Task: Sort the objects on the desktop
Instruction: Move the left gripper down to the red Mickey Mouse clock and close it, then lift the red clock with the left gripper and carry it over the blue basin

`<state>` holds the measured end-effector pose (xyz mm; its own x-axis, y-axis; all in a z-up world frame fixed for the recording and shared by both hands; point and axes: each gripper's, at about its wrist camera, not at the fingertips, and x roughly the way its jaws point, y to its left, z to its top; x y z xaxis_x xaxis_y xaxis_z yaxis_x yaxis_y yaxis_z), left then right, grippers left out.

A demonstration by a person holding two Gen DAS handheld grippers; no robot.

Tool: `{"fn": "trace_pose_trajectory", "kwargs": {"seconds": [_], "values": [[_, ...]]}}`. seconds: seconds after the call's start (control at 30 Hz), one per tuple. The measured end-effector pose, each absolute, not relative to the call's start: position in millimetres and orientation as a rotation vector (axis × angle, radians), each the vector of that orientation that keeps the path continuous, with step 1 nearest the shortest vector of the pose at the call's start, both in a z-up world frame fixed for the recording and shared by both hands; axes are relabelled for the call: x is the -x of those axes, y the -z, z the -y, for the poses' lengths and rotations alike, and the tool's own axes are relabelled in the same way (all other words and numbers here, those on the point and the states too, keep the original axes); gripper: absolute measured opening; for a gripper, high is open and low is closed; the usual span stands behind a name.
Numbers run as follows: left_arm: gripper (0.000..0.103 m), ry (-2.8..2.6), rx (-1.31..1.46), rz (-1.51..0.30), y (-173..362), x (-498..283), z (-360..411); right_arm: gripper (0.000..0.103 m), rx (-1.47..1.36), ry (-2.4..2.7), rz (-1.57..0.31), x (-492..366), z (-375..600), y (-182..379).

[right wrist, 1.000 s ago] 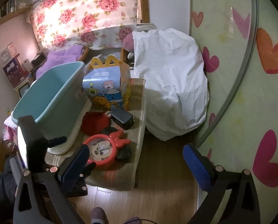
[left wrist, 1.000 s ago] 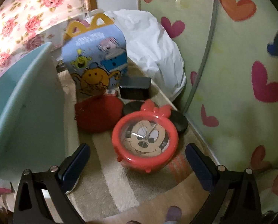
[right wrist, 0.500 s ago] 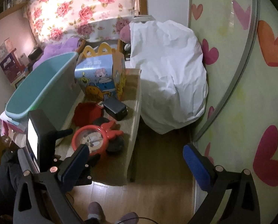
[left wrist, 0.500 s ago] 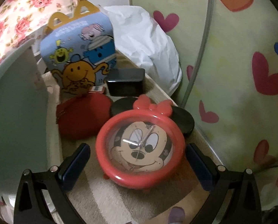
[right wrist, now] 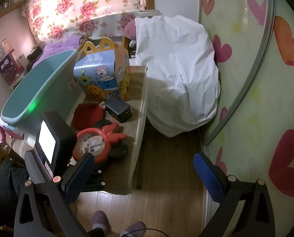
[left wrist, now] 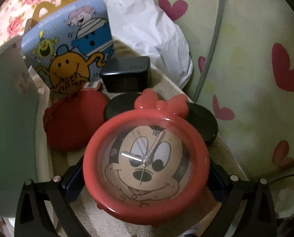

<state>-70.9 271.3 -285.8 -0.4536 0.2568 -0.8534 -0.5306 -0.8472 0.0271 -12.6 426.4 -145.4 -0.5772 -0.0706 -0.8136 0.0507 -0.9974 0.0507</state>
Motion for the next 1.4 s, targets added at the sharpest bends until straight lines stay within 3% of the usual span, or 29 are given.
{"fn": "trace_pose_trajectory", "kwargs": {"seconds": [0.67, 1.4], "values": [[0.099, -2.378, 1.212, -0.352, 273.1, 82.2, -264.4, 0.103, -1.418, 2.717, 0.038, 20.0, -423.0, 146.9], [0.099, -2.437, 1.168, -0.29, 135.1, 33.2, -228.3, 0.103, -1.315, 2.847, -0.013, -11.5, -422.3, 78.1]]}}
